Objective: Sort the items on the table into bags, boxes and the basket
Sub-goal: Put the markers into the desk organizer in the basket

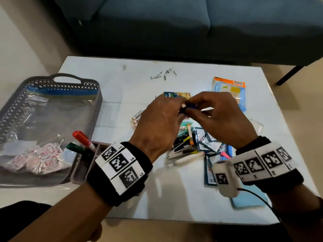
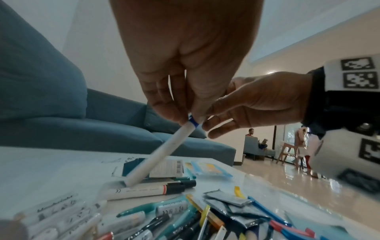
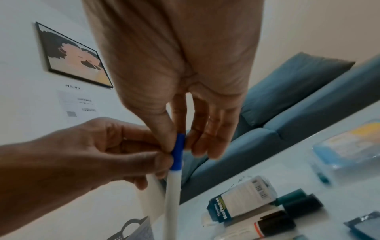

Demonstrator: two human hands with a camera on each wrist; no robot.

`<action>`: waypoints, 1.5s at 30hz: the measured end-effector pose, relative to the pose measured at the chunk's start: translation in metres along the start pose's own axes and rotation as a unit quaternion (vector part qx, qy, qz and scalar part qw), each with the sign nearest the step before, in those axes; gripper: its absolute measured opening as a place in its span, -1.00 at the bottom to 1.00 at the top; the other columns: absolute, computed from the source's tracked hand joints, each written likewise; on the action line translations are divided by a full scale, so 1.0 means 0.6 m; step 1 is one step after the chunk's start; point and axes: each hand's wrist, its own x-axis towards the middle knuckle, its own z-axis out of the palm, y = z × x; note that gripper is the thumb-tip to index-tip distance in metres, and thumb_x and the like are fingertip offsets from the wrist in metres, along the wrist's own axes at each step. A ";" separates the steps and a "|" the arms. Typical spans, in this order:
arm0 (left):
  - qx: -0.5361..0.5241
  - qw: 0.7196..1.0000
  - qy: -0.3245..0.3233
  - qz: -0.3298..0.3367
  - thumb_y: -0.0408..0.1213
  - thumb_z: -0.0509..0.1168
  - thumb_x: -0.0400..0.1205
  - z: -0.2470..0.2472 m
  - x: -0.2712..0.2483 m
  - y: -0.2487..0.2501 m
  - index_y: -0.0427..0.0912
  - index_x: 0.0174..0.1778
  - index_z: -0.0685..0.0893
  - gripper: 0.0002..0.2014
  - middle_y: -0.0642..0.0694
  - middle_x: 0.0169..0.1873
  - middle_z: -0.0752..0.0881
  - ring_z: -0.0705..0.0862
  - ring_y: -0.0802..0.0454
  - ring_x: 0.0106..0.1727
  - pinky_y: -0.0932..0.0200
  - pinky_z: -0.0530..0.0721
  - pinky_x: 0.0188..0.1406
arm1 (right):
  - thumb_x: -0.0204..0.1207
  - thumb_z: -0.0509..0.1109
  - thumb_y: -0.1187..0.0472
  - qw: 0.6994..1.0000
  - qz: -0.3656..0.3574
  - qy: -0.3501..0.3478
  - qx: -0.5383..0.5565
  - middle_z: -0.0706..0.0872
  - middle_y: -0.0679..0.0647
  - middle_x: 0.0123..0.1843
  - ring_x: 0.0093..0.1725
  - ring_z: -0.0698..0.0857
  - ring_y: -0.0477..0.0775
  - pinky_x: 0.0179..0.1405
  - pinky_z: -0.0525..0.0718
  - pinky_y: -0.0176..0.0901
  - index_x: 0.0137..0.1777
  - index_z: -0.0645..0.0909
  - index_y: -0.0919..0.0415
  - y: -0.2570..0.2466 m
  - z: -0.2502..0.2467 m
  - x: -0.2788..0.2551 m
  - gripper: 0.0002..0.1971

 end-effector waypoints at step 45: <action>-0.144 0.963 0.220 -0.056 -0.15 0.32 0.67 -0.306 -0.102 -0.124 -0.12 0.04 0.77 -0.82 -0.01 -0.11 0.82 0.79 0.12 -0.11 0.03 0.84 -0.02 | 0.49 0.65 0.14 0.965 -0.056 0.114 0.230 0.89 0.07 -0.04 -0.10 0.90 0.04 -0.01 0.86 -0.05 0.09 0.78 0.30 -0.122 0.094 0.045 -0.71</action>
